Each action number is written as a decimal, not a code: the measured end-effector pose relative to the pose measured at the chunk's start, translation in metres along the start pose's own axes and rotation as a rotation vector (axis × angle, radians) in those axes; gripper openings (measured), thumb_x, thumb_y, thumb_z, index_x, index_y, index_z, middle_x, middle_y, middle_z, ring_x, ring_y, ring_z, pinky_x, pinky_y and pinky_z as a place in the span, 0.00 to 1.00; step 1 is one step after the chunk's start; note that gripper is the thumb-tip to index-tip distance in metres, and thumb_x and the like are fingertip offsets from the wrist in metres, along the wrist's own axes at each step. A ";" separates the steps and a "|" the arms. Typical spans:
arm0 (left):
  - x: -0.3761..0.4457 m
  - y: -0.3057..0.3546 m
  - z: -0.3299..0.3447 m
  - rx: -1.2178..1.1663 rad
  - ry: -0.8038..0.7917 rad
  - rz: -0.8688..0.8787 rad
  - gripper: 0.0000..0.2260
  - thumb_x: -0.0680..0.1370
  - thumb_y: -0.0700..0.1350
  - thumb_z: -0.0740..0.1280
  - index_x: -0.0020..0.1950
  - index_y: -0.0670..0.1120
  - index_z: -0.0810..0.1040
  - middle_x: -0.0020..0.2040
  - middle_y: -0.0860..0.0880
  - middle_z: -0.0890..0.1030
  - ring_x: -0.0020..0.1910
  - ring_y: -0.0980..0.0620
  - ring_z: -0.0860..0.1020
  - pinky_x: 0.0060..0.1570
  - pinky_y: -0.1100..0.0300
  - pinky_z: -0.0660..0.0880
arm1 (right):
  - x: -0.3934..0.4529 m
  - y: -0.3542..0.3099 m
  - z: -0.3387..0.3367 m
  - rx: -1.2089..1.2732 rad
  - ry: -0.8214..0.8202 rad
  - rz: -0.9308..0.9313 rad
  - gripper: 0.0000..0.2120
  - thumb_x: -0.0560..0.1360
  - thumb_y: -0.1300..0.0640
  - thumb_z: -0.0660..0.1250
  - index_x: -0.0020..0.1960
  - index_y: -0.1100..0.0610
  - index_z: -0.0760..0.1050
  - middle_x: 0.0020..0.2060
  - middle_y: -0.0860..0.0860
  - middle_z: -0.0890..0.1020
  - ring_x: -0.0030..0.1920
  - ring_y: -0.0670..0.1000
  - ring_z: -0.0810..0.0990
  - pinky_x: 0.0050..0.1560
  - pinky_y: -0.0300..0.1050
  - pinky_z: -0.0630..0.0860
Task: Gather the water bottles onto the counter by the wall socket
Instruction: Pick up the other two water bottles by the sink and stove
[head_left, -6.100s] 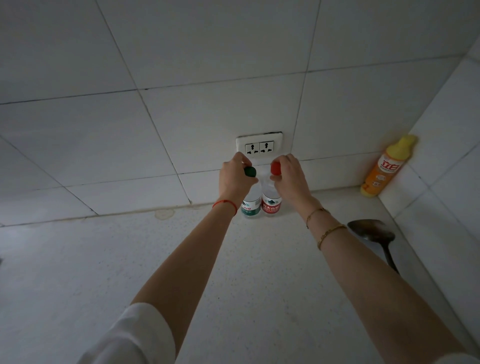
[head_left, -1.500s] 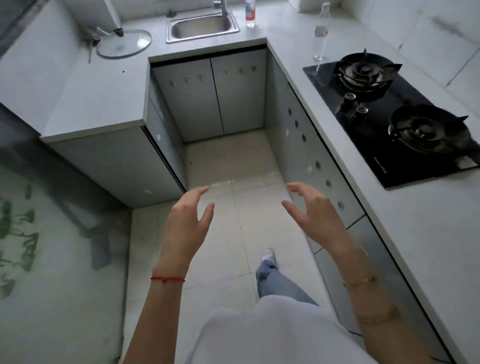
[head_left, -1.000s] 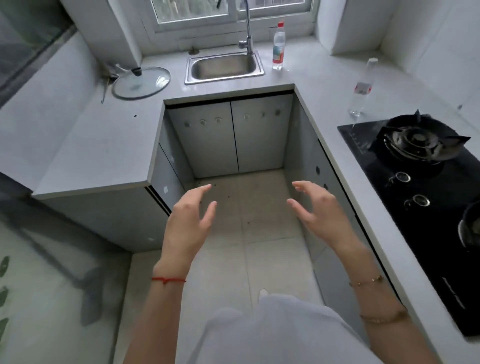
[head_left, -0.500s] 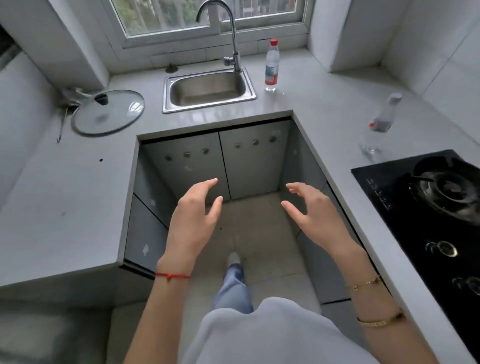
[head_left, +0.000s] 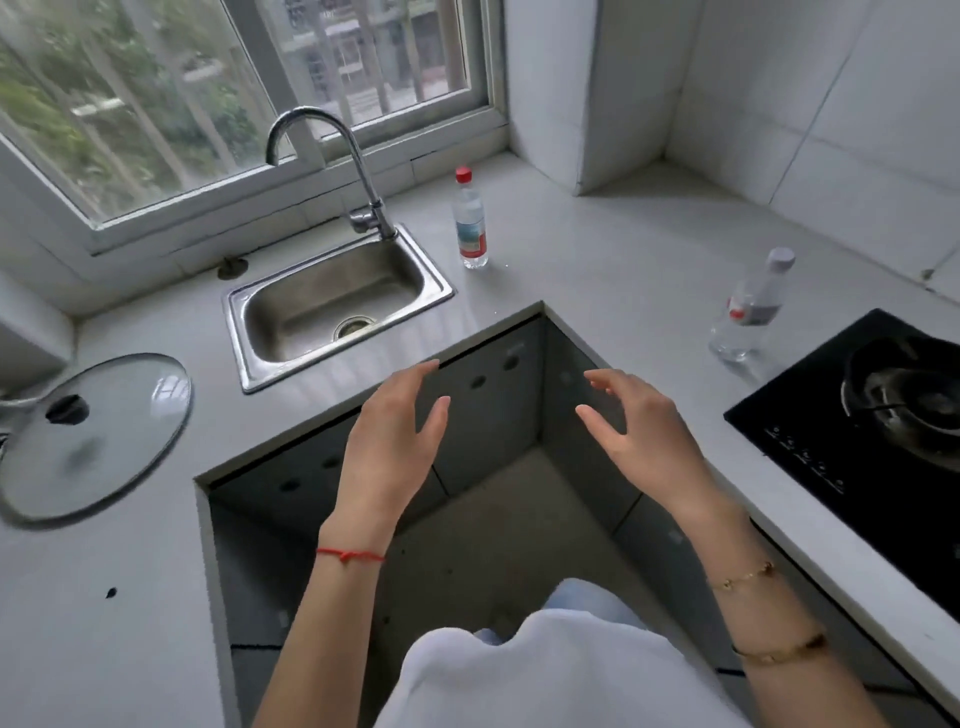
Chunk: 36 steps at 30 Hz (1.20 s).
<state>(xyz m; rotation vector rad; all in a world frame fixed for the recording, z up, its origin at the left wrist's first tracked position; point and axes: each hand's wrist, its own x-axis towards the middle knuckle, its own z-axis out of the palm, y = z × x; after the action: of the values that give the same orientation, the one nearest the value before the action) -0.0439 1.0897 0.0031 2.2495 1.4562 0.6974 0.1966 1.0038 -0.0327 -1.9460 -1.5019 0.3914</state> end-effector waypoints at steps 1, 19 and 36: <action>0.015 0.000 0.003 -0.009 -0.016 0.024 0.18 0.78 0.49 0.64 0.68 0.51 0.70 0.65 0.54 0.76 0.64 0.56 0.73 0.63 0.59 0.71 | 0.007 0.001 -0.001 -0.005 0.014 0.023 0.19 0.76 0.47 0.64 0.65 0.50 0.70 0.60 0.47 0.78 0.60 0.47 0.75 0.59 0.44 0.73; 0.242 0.106 0.132 -0.129 -0.289 0.409 0.18 0.78 0.48 0.64 0.69 0.52 0.70 0.67 0.52 0.74 0.63 0.53 0.74 0.60 0.62 0.70 | 0.150 0.123 -0.087 -0.189 0.527 0.329 0.19 0.74 0.53 0.66 0.64 0.56 0.71 0.60 0.53 0.76 0.62 0.55 0.70 0.62 0.47 0.66; 0.321 0.121 0.195 -0.105 -0.388 0.425 0.18 0.78 0.47 0.64 0.68 0.49 0.71 0.65 0.49 0.76 0.62 0.49 0.75 0.61 0.55 0.74 | 0.212 0.194 -0.097 -0.308 0.335 0.610 0.08 0.76 0.62 0.59 0.52 0.53 0.65 0.44 0.57 0.79 0.35 0.57 0.71 0.33 0.45 0.64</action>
<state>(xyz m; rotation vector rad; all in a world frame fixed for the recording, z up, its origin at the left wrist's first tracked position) 0.2694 1.3281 -0.0221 2.4588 0.7547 0.4041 0.4630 1.1463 -0.0540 -2.5518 -0.7690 0.0731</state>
